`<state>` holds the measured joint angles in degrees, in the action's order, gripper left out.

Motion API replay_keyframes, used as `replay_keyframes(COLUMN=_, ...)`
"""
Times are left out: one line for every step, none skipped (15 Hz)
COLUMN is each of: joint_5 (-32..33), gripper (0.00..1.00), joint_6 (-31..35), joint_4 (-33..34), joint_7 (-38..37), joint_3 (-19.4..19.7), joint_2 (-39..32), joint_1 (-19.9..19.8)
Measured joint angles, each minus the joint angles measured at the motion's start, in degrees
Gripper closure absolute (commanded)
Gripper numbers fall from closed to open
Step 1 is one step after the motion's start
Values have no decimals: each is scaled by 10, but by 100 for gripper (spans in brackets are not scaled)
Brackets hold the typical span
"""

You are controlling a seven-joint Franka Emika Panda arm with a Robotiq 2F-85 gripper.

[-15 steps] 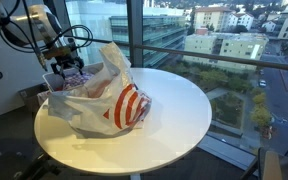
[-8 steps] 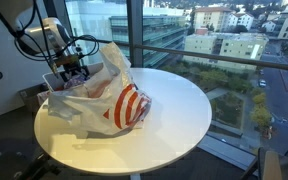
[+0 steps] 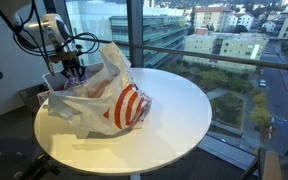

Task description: Put the purple cloth and the moose toy in the plastic bag

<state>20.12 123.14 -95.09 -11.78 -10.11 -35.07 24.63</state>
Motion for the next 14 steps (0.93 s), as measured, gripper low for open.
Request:
replay_keyframes(joint_5=-16, gripper=100, joint_6=-9, joint_4=4, joint_7=0, joint_3=0, joint_2=3, joint_1=-2)
replay_keyframes(joint_5=-35, gripper=96, joint_6=-26, joint_4=8, joint_7=-1, joint_3=0, joint_2=7, joint_1=-5)
replay_keyframes(joint_5=-54, gripper=95, joint_6=-46, joint_4=13, joint_7=-2, joint_3=0, joint_2=11, joint_1=-9)
replay_keyframes(joint_5=-70, gripper=95, joint_6=-66, joint_4=18, joint_7=-2, joint_3=0, joint_2=16, joint_1=-14)
replay_keyframes(joint_5=-83, gripper=95, joint_6=-86, joint_4=22, joint_7=-3, joint_3=0, joint_2=25, joint_1=-20)
replay_keyframes(joint_5=-94, gripper=95, joint_6=-103, joint_4=25, joint_7=-4, joint_3=0, joint_2=36, joint_1=-25)
replay_keyframes(joint_5=-103, gripper=96, joint_6=-117, joint_4=26, joint_7=-4, joint_3=0, joint_2=49, joint_1=-29)
replay_keyframes(joint_5=-110, gripper=96, joint_6=-128, joint_4=27, joint_7=-5, joint_3=0, joint_2=66, joint_1=-33)
replay_keyframes(joint_5=-116, gripper=96, joint_6=-137, joint_4=27, joint_7=-7, joint_3=0, joint_2=85, joint_1=-36)
replay_keyframes(joint_5=-118, gripper=96, joint_6=-145, joint_4=27, joint_7=-12, joint_3=0, joint_2=105, joint_1=-38)
replay_keyframes(joint_5=-120, gripper=96, joint_6=-152, joint_4=27, joint_7=-18, joint_3=0, joint_2=127, joint_1=-40)
replay_keyframes(joint_5=-120, gripper=96, joint_6=-158, joint_4=27, joint_7=-26, joint_3=0, joint_2=150, joint_1=-41)
replay_keyframes(joint_5=-120, gripper=96, joint_6=-162, joint_4=26, joint_7=-35, joint_3=0, joint_2=173, joint_1=-42)
replay_keyframes(joint_5=-119, gripper=96, joint_6=-166, joint_4=25, joint_7=-45, joint_3=0, joint_2=198, joint_1=-42)
